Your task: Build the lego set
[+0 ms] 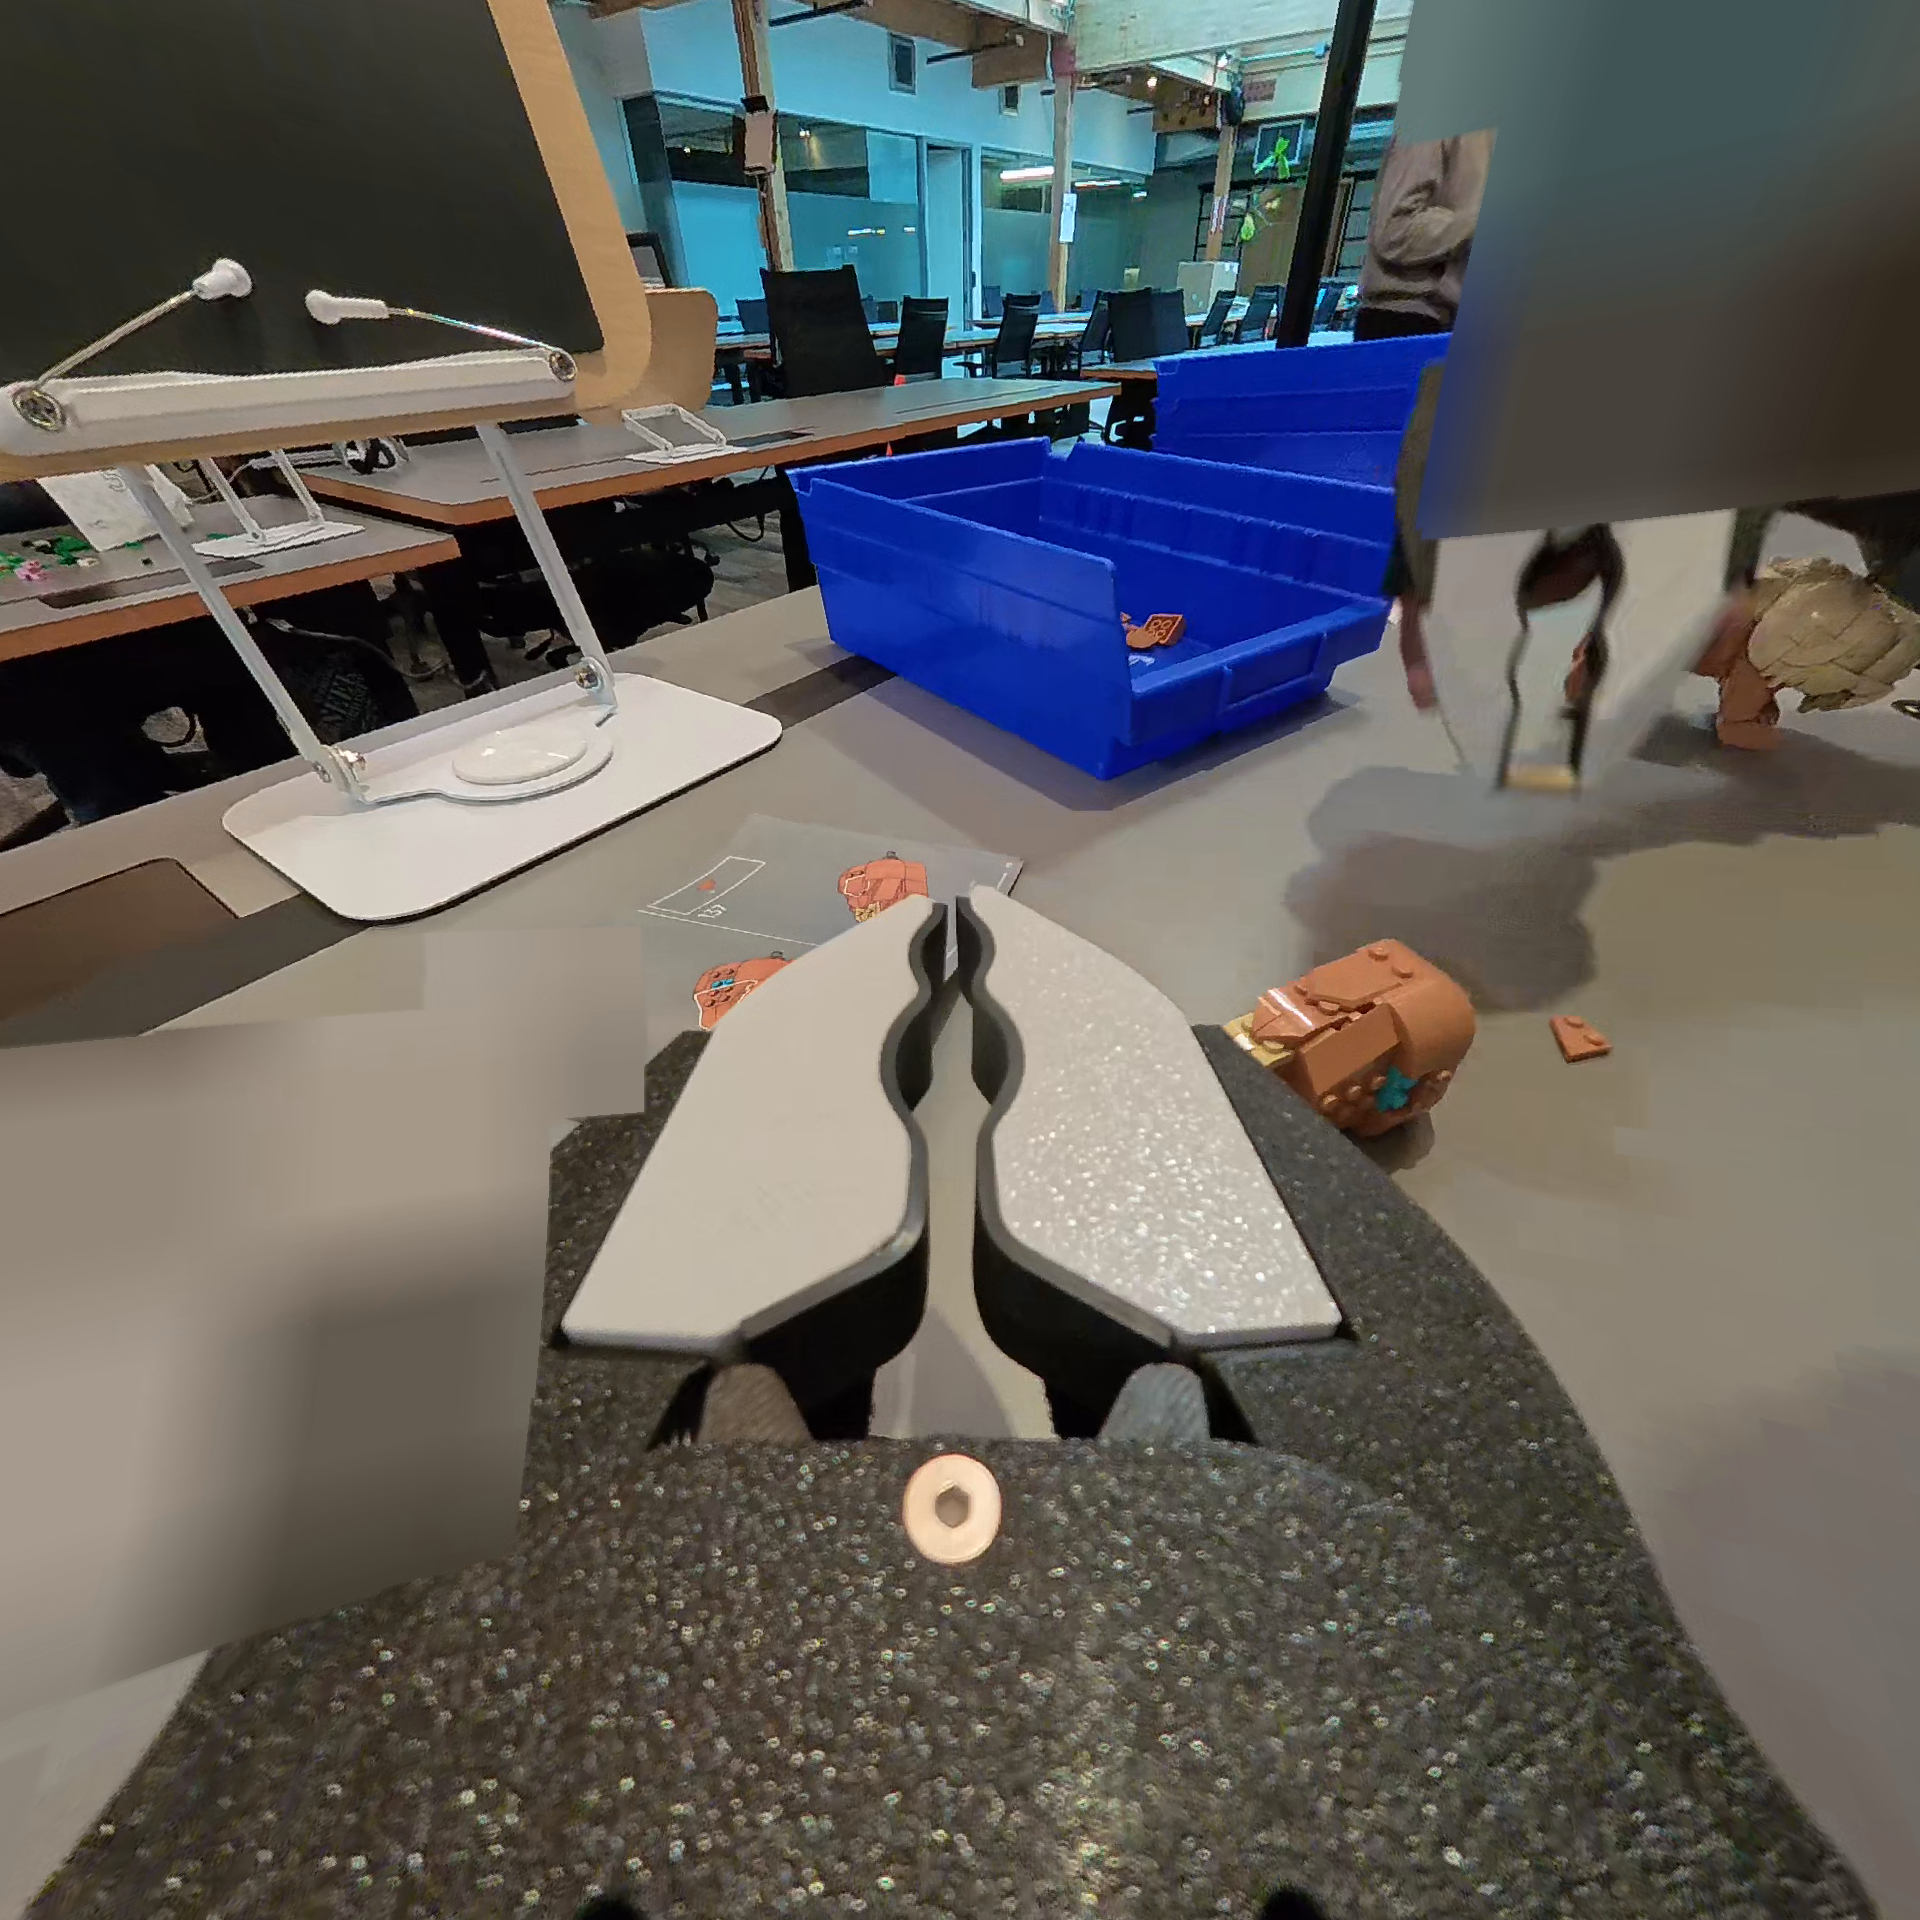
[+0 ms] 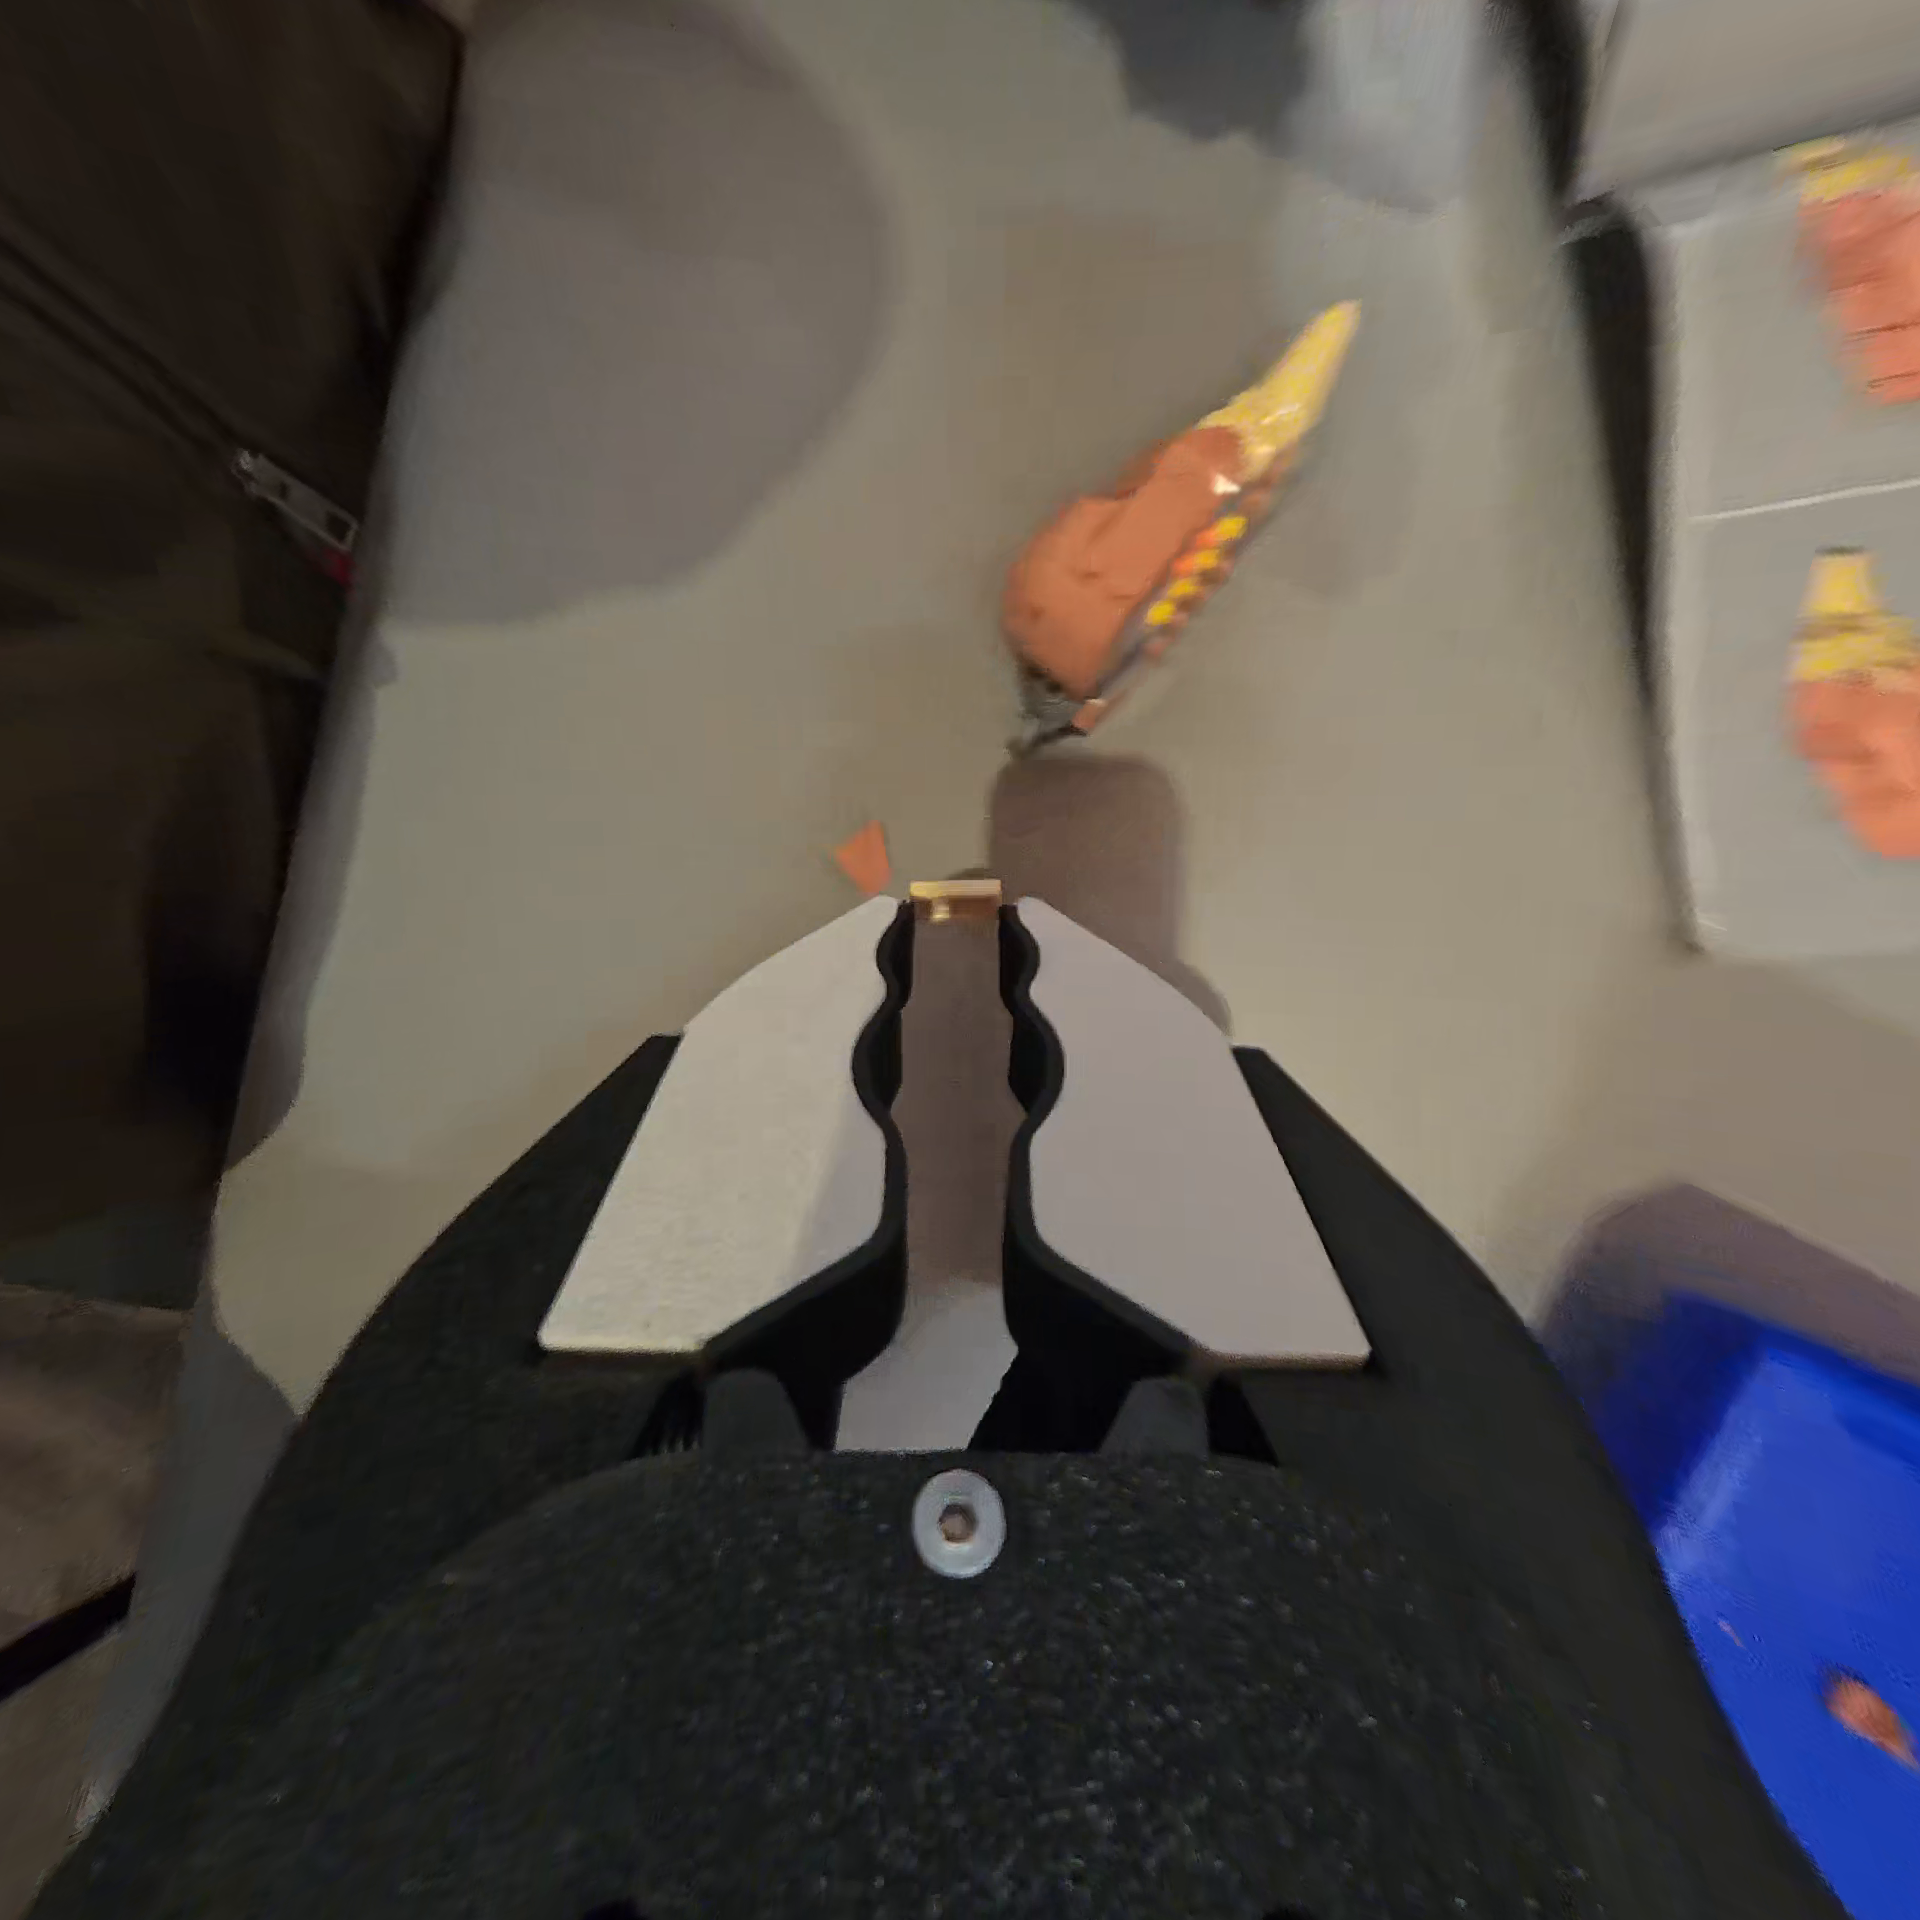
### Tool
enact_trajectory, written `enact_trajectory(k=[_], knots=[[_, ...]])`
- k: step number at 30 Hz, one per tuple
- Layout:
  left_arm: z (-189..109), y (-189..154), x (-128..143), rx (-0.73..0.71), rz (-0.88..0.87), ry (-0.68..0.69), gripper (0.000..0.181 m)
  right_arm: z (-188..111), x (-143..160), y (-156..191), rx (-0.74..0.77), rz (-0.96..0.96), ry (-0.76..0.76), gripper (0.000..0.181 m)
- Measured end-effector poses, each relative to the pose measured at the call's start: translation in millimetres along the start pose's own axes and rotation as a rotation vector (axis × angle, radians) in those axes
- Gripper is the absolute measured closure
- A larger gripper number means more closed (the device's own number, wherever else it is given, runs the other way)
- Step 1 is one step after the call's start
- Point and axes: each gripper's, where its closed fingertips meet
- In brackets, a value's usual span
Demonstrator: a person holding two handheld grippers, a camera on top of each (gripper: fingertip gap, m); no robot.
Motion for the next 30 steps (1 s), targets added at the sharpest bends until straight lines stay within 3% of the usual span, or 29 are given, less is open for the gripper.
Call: enact_trajectory(k=[5, 11, 15, 24, 30], knots=[[-0.7, -1.4, -3.0, 0.001, 0.007, -0.007, 0.18, 48.6, 22.5, 10.0, 0.036, -0.055, 0.201, 0.165], [-1.0, -3.1, -5.8, 0.005, 0.011, -0.013, 0.18, 56.8, 37.6, -1.0, 0.099, -0.057, 0.3, 0.165], [-0.5, -4.0, -5.2, 0.01, 0.01, -0.011, 0.18, 58.0, 38.9, 2.7, 0.063, -0.028, 0.298, 0.16], [0.0, -5.6, -4.4, 0.019, 0.008, -0.009, 0.18, 40.4, 40.8, -10.7, 0.115, -0.01, 0.265, 0.158], [2.5, -11.3, -1.3, 0.046, 0.016, 0.0, 0.18, -11.5, 38.9, -49.5, 0.274, 0.033, 0.199, 0.158]])
Point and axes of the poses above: each gripper's, where its closed fingertips meet, z out along the fingers, x out of its underside, y = z × x across the jaws, and after that the axes turned 14 degrees about z, right-handed
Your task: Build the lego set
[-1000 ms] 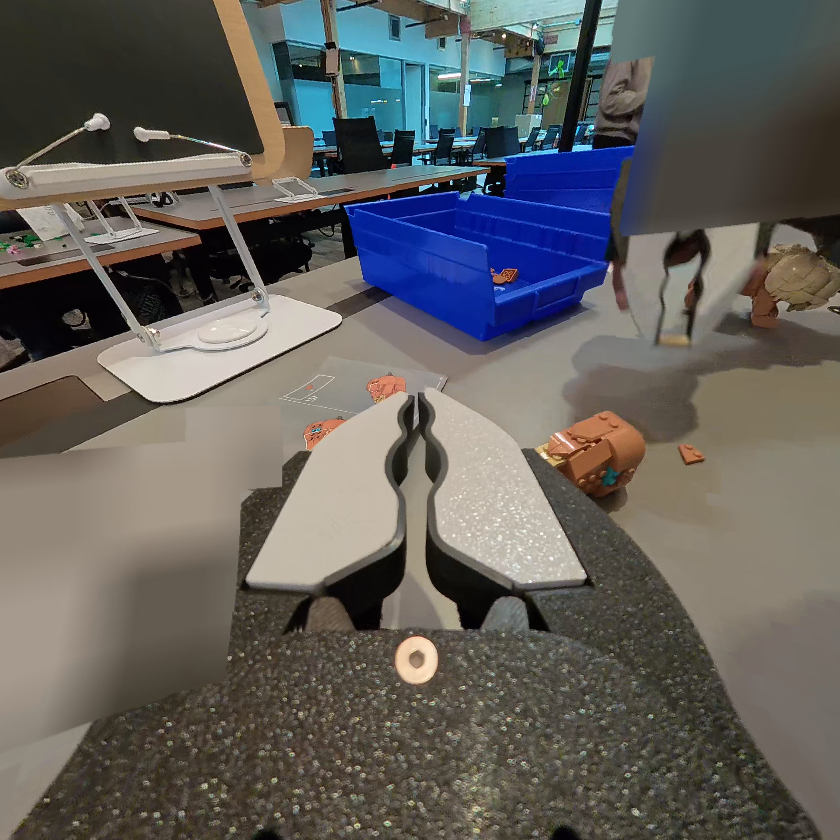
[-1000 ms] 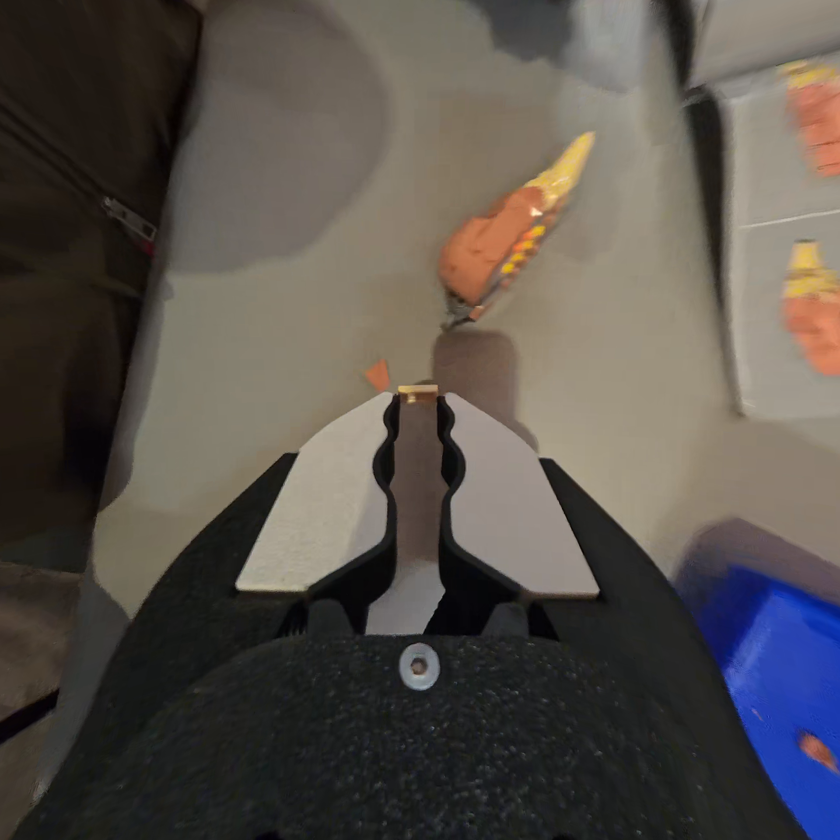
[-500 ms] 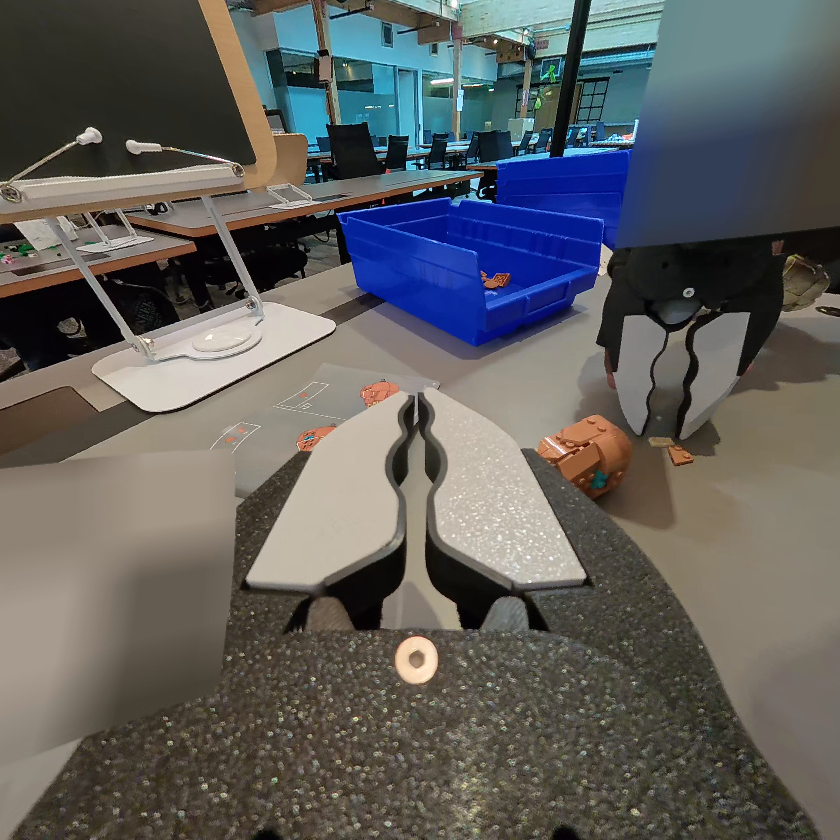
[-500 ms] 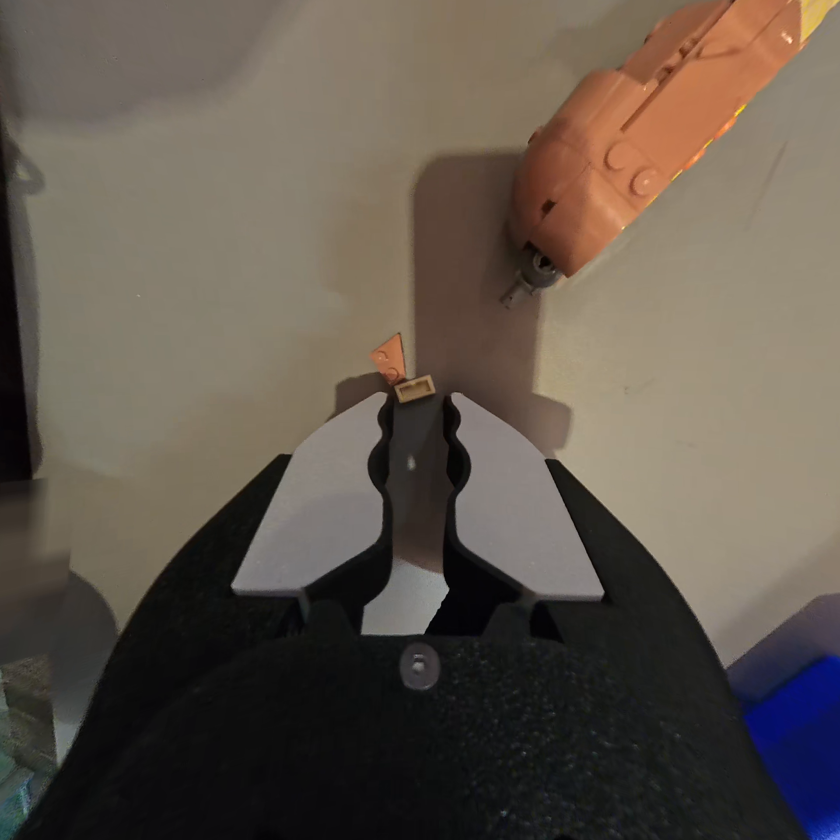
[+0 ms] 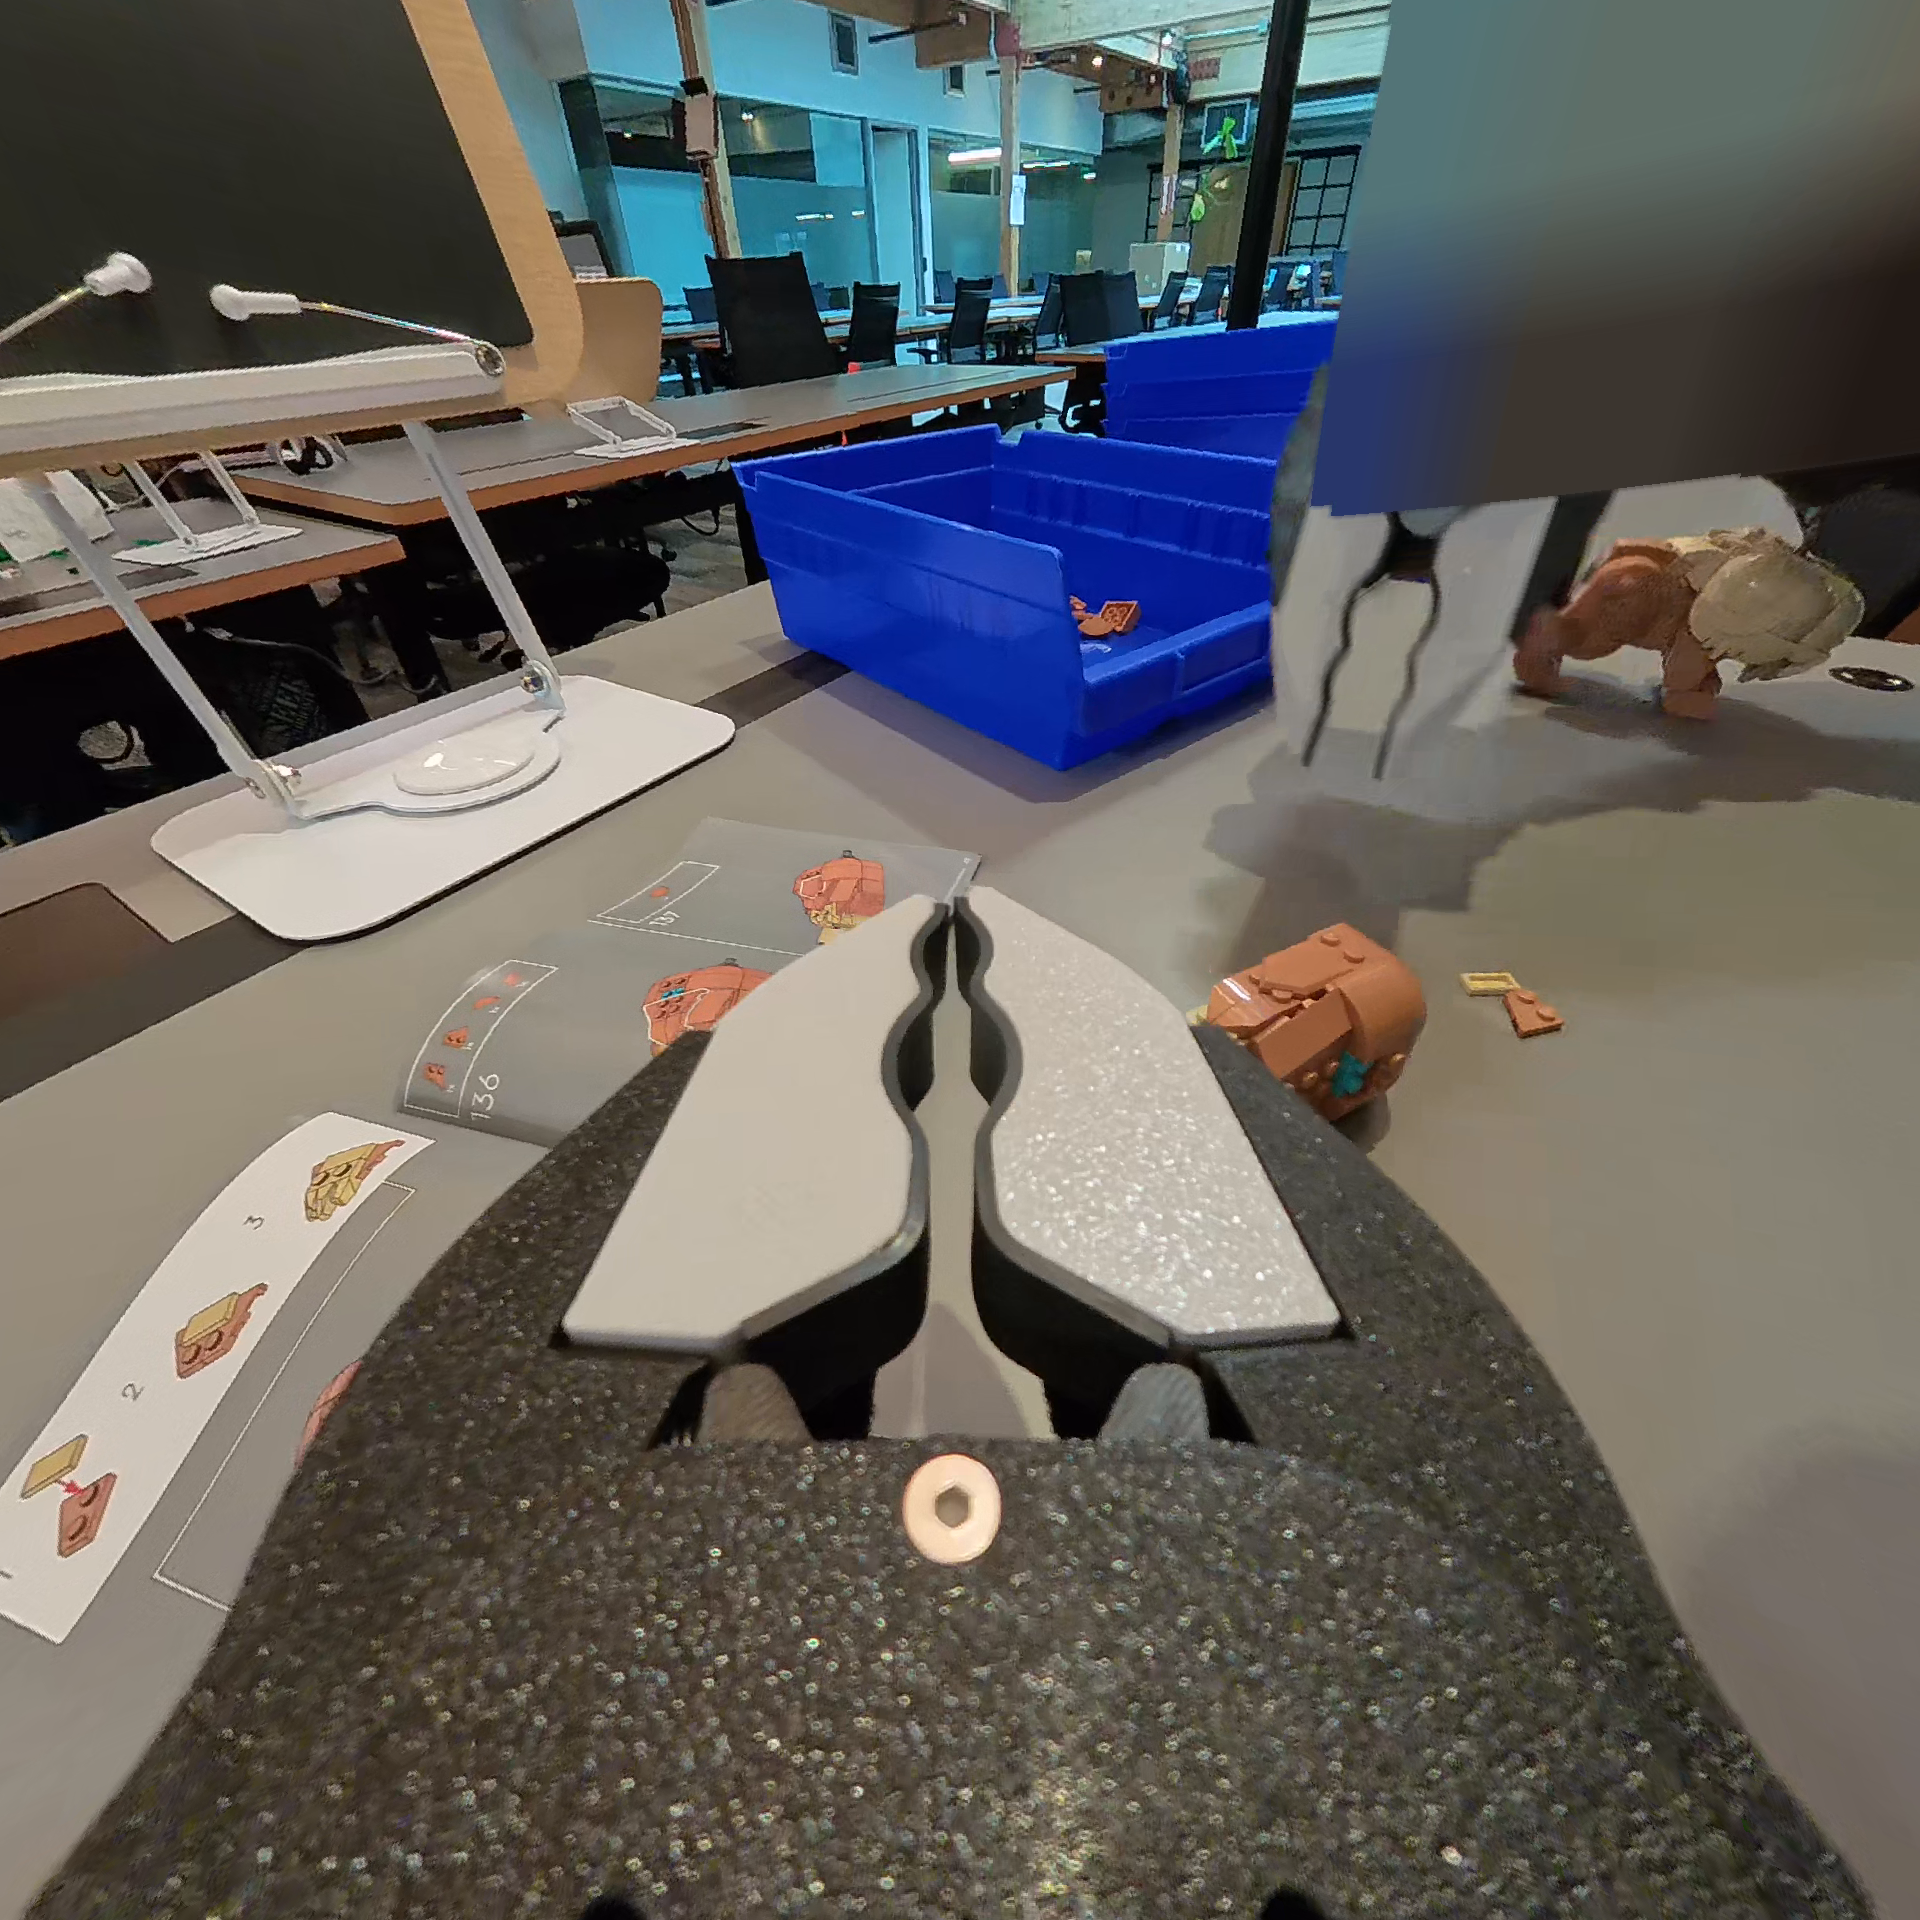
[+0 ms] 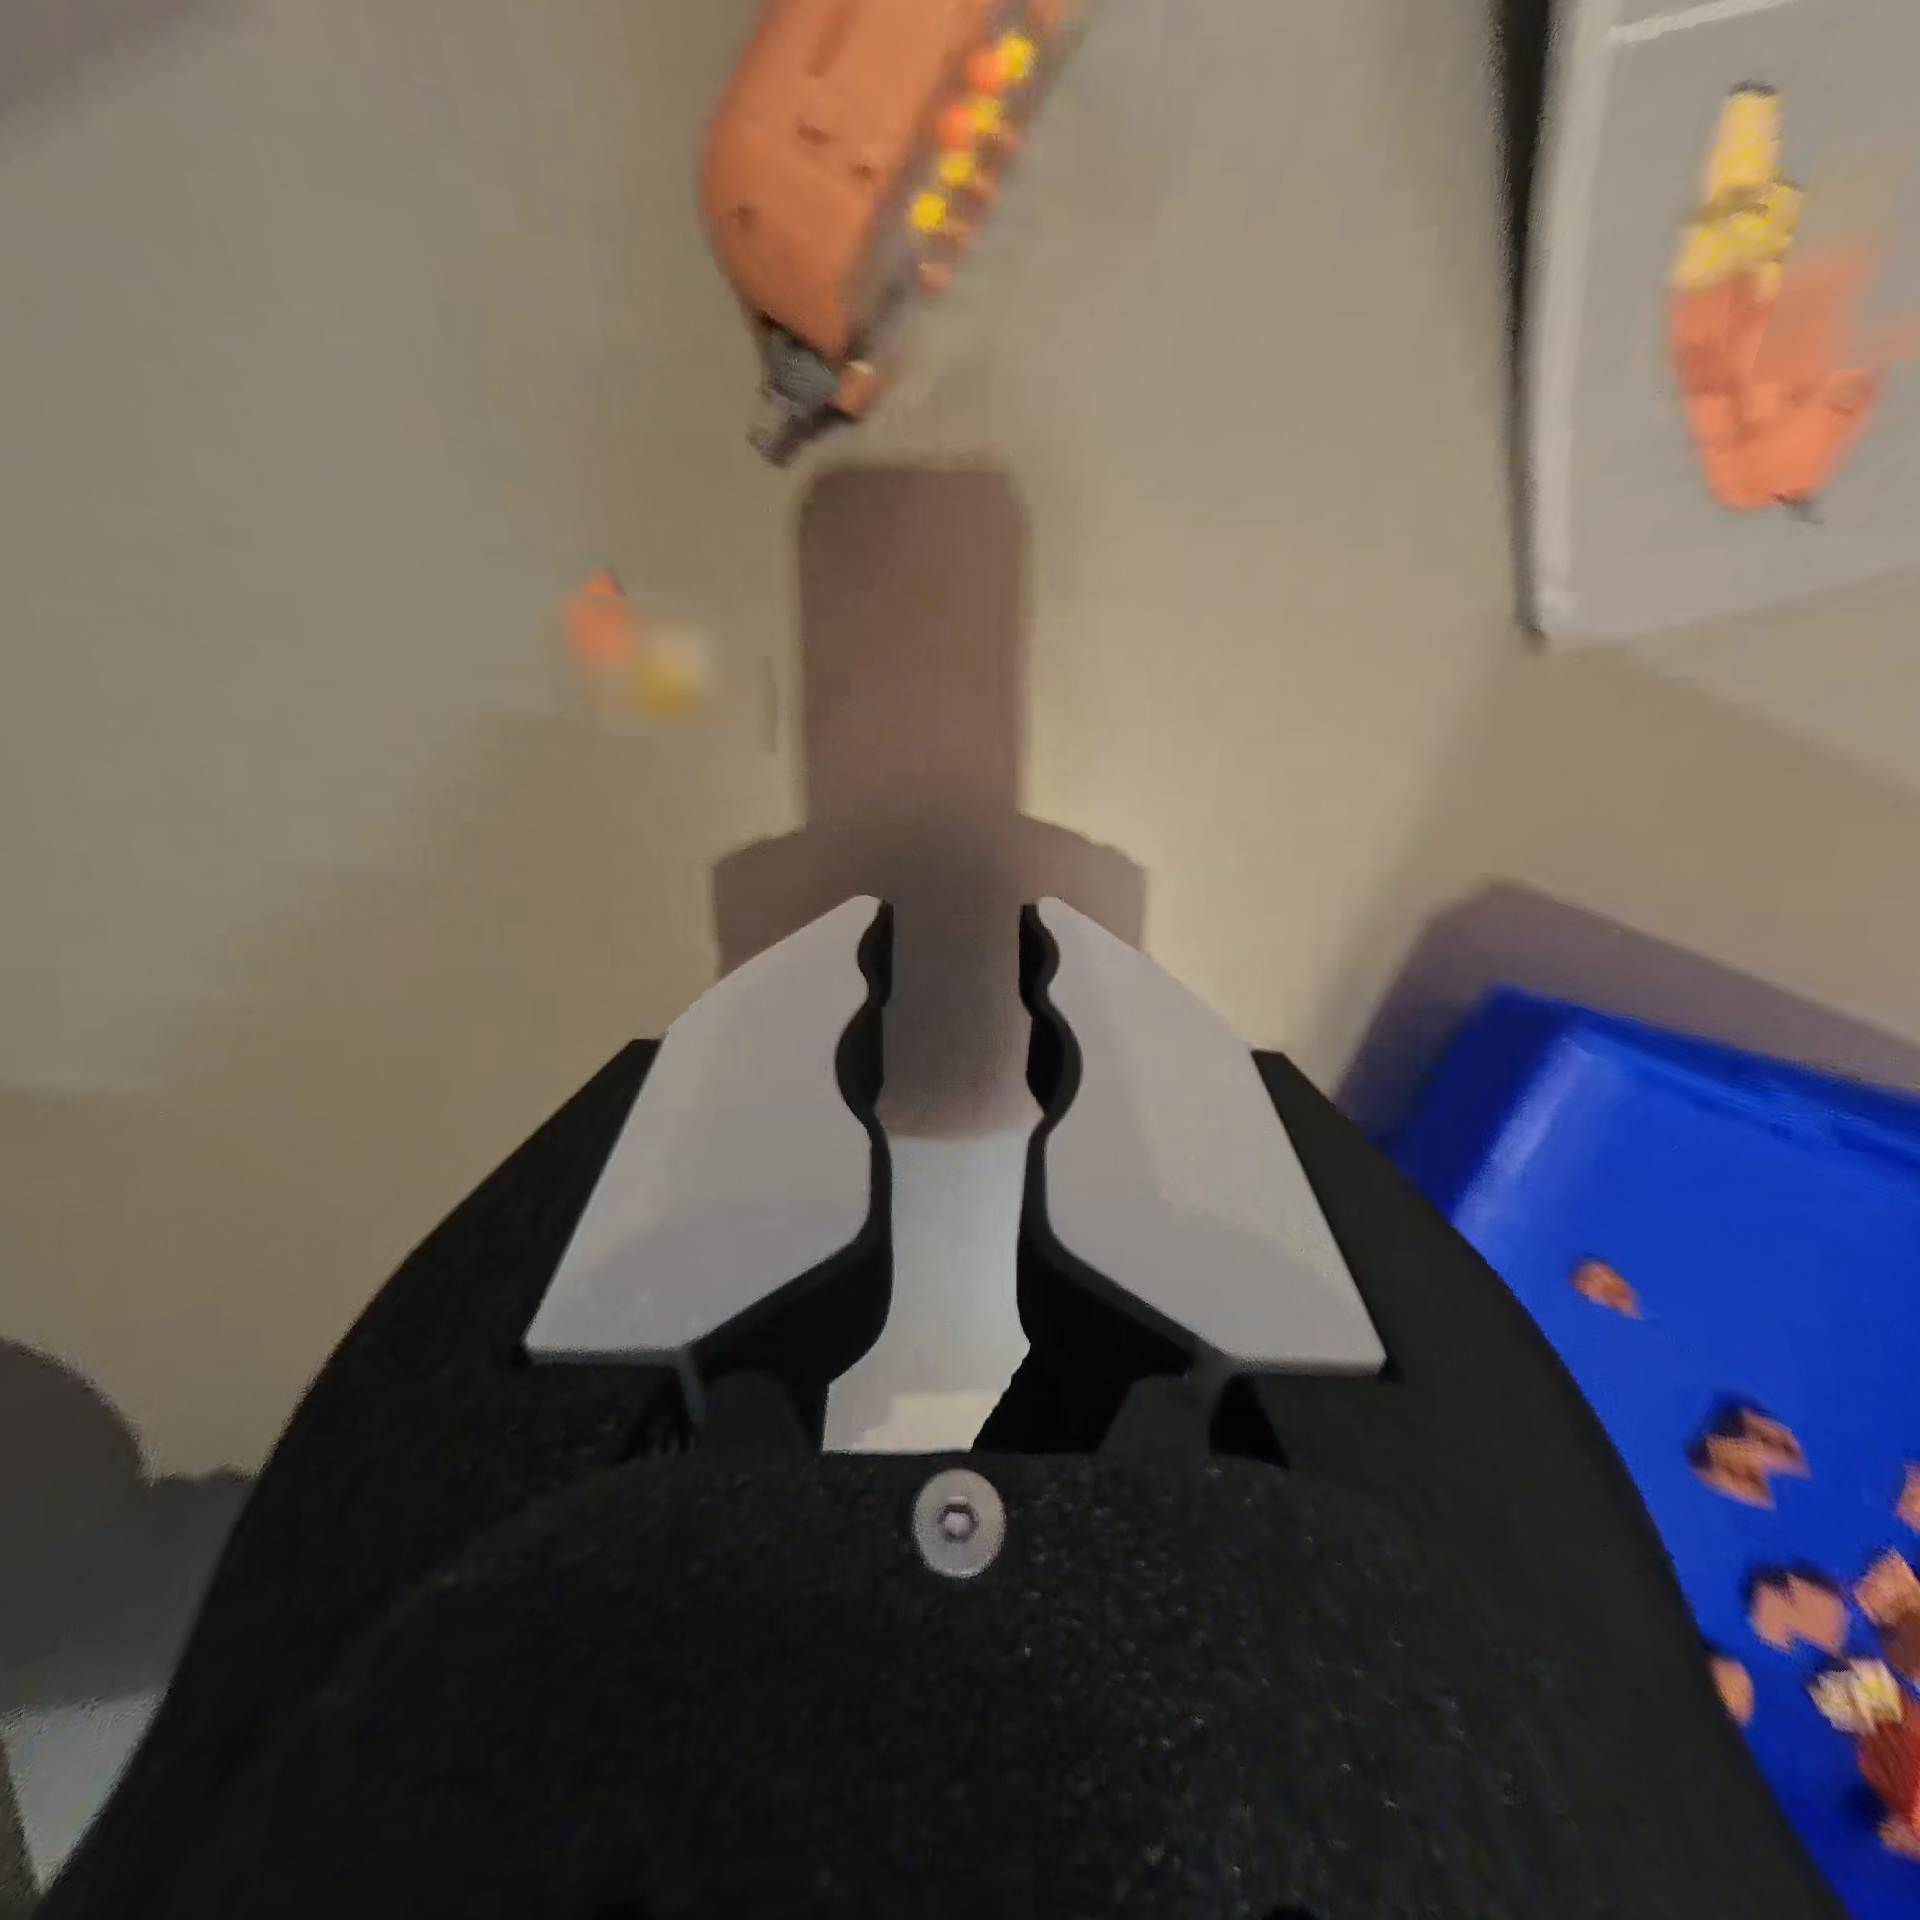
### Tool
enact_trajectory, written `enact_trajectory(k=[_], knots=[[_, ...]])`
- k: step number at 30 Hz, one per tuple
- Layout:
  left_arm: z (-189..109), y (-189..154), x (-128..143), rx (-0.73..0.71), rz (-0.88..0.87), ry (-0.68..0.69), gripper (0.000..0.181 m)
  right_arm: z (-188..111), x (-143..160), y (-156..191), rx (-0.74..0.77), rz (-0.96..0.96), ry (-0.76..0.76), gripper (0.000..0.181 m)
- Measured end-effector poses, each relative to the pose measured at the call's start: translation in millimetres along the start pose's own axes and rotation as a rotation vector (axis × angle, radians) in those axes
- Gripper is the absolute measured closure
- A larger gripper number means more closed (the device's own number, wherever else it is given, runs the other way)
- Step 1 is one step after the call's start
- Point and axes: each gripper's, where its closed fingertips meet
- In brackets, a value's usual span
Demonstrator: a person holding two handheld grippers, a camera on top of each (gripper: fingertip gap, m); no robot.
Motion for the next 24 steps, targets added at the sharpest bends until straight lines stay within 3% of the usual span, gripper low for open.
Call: enact_trajectory(k=[6, 11, 24], knots=[[1.7, -5.2, 1.1, 0.024, 0.012, 0.004, 0.18, -51.8, 17.8, -70.9, 0.174, 0.114, -0.059, 0.158], [2.7, -5.7, 4.3, 0.031, 0.008, 0.015, 0.181, -69.8, 36.3, -110.0, 0.237, 0.203, -0.079, 0.158], [3.4, -4.8, 7.9, 0.033, -0.001, 0.026, 0.181, -61.6, 50.0, -126.5, 0.238, 0.242, -0.057, 0.158]])
Point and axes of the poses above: each gripper's, where its closed fingertips meet, z out along the fingers, x out of its underside, y = z × x across the jaws, and after that the axes turned 14 degrees about z, right-handed
